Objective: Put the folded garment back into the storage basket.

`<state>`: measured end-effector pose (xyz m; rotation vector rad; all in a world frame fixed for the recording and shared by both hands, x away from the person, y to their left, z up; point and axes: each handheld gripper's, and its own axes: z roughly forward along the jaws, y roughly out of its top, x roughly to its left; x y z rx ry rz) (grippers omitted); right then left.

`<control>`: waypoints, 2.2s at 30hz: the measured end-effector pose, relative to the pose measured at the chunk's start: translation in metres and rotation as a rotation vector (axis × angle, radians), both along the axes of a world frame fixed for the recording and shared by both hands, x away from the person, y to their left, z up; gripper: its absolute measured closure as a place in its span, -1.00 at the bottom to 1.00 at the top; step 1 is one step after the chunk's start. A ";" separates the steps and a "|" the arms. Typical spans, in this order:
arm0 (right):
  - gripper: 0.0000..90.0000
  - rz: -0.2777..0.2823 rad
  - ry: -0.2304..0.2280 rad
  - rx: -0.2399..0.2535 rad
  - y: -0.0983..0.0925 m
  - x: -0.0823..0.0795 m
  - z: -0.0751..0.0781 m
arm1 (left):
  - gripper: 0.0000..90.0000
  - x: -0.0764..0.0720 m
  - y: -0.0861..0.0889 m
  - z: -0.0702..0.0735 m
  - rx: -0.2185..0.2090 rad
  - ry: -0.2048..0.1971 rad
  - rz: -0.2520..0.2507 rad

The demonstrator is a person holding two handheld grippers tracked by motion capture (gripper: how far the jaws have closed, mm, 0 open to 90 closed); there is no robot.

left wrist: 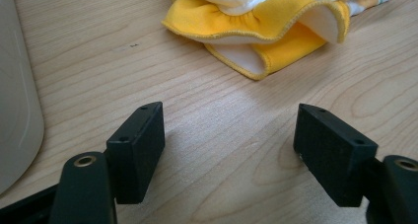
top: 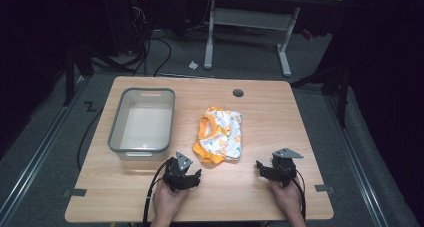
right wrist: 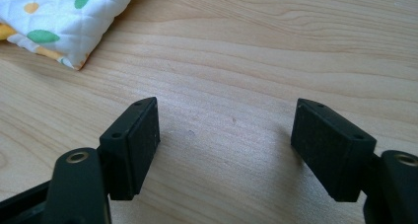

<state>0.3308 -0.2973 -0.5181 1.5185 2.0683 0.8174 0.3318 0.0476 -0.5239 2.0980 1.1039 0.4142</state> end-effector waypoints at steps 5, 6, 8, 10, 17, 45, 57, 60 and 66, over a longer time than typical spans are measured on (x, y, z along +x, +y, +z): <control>-0.40 -0.002 0.001 0.001 0.000 0.000 0.000 | -0.39 0.000 0.000 0.000 0.000 0.000 -0.001; -0.40 -0.003 0.001 0.001 0.000 0.000 0.000 | -0.39 0.000 0.000 0.000 0.000 0.001 -0.001; -0.40 -0.004 0.001 0.000 0.000 0.000 0.000 | -0.39 0.000 0.000 0.000 0.000 0.000 -0.001; -0.40 -0.002 -0.001 -0.001 0.000 0.000 0.000 | -0.39 0.000 0.000 0.000 0.000 0.002 -0.002; -0.40 -0.003 0.000 0.000 0.000 0.000 0.000 | -0.39 0.000 0.000 0.000 0.001 0.001 -0.003; -0.40 0.005 -0.001 -0.003 0.000 -0.001 0.000 | -0.44 0.003 0.001 0.003 -0.018 0.039 -0.014; -0.40 0.005 -0.001 -0.002 0.000 -0.001 0.000 | -0.40 0.003 0.003 0.020 -0.073 0.050 -0.031; -0.40 0.005 -0.001 -0.002 0.000 -0.001 0.000 | -0.40 0.004 0.002 0.025 -0.081 0.040 -0.036; -0.40 0.006 -0.001 -0.002 0.000 -0.001 0.000 | -0.40 0.006 -0.002 0.033 -0.092 0.040 -0.057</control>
